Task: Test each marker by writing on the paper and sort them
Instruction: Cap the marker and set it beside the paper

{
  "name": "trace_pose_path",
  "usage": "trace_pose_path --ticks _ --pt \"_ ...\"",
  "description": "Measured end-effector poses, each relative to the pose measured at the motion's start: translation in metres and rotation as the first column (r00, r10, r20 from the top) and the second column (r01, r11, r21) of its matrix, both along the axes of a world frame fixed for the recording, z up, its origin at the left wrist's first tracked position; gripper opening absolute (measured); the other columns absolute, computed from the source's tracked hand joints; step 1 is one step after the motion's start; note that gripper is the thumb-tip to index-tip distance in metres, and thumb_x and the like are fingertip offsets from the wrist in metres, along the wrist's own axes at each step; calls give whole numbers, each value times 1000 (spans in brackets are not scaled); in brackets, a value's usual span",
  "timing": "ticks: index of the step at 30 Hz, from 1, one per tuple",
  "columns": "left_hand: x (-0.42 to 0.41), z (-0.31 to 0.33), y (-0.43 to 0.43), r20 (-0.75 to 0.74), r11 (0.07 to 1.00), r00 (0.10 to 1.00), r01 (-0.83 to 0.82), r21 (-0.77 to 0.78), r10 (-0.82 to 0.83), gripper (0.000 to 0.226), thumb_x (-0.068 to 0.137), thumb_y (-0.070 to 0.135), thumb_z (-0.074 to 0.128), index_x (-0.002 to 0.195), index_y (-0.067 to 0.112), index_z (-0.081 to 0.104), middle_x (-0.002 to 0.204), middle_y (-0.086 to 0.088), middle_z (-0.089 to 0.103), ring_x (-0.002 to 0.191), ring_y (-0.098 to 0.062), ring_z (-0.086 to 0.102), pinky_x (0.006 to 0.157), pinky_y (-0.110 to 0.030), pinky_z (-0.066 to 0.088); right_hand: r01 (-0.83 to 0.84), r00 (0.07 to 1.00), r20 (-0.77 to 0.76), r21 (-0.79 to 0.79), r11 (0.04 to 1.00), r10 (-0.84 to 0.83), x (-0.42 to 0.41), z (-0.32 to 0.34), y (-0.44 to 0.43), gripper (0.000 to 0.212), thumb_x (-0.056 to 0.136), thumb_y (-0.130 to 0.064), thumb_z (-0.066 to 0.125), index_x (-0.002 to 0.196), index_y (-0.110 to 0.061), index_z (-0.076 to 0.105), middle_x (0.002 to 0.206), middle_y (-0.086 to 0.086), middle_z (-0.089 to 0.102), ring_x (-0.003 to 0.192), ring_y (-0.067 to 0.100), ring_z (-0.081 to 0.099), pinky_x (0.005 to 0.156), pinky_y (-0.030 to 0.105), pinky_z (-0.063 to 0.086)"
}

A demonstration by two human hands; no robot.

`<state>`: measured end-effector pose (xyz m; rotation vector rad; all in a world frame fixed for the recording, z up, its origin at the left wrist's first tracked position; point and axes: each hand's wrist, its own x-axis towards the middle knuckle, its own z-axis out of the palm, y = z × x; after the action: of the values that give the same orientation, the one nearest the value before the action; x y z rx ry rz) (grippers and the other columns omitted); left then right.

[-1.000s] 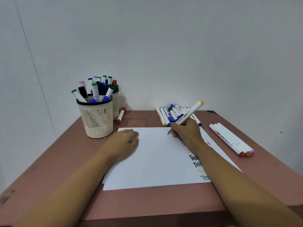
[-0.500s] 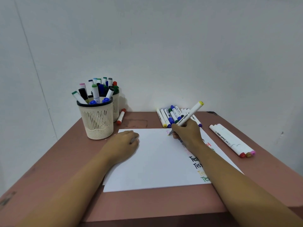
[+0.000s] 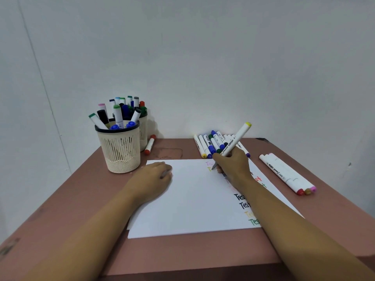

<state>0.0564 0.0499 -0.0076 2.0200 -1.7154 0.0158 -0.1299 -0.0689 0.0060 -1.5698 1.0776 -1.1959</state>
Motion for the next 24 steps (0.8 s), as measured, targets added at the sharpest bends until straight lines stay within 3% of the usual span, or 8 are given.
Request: trace_pose_path --ticks 7,13,21,24 --pt "-1 2 1 11 1000 1000 -2 9 1 30 98 29 41 119 18 59 120 5 58 110 -15 52 92 -27 39 -18 1000 17 1 1000 18 0 0 -1 12 82 -3 65 77 -4 54 68 17 61 45 15 51 46 25 47" --pt "0 2 1 2 1000 1000 -2 12 2 30 98 30 41 119 18 59 119 5 58 108 -15 52 92 -27 39 45 999 8 -22 999 -45 -1 -1 -3 17 82 -8 66 75 -10 51 68 10 56 42 8 49 40 19 38" --pt "0 0 0 0 1000 1000 3 11 -3 32 98 30 42 125 21 56 125 8 56 113 -12 50 94 -25 37 32 999 7 -9 999 -32 -1 0 -2 13 81 -5 65 87 0 55 68 18 62 34 4 48 40 19 42" --pt "1 0 -1 3 1000 1000 4 14 -4 32 98 30 42 125 21 56 125 7 56 112 -14 51 93 -25 37 34 999 -4 -11 999 -34 -1 2 -1 13 81 -4 65 86 -1 54 63 11 57 32 2 47 37 16 40"
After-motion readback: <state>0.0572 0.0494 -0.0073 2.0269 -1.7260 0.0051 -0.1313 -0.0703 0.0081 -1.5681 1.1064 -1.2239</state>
